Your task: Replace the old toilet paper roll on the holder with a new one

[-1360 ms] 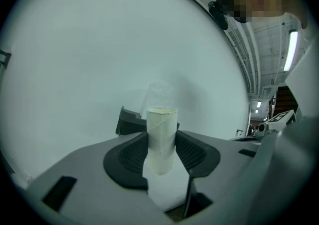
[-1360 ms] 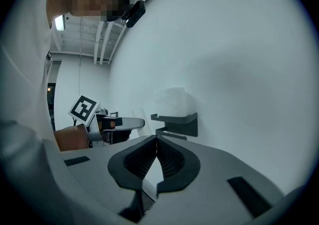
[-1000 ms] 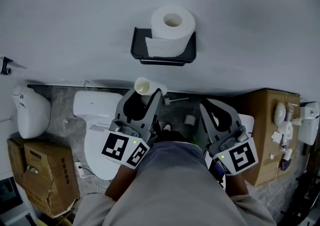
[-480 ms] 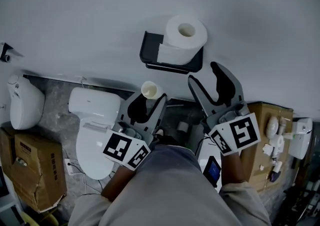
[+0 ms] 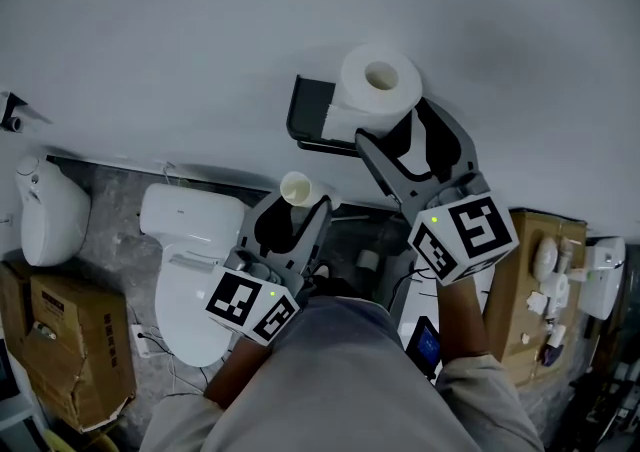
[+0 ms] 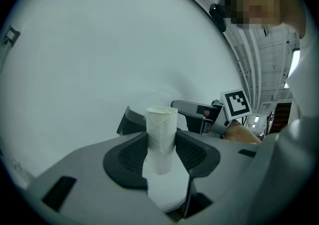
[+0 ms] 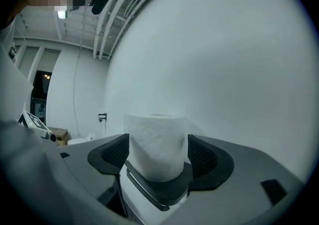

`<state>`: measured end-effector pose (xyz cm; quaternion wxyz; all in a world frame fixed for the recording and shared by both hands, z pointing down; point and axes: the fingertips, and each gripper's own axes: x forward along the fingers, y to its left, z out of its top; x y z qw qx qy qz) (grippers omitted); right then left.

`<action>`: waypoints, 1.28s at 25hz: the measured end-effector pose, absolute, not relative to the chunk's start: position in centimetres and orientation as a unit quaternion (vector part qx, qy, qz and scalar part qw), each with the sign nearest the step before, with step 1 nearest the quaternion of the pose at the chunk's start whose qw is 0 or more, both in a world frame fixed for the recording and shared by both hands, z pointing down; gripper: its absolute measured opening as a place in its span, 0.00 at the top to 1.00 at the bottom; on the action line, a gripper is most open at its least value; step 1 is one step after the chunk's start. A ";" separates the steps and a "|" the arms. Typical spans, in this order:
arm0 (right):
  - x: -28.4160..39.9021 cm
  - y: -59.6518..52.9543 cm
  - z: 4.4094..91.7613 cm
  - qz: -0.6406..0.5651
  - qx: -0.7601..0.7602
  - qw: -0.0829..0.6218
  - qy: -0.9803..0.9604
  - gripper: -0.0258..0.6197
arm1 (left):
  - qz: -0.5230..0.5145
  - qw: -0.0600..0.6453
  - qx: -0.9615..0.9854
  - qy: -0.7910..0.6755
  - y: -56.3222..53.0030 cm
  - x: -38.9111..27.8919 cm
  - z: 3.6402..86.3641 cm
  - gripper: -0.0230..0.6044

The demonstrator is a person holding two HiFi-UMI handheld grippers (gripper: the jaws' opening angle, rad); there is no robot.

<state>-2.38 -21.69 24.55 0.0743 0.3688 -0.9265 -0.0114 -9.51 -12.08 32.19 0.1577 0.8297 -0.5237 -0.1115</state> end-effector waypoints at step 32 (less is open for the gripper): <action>-3.5 -23.4 24.4 0.012 0.398 0.085 -0.913 0.40 | -0.121 0.175 0.825 -0.523 -12.5 -10.5 32.9 0.69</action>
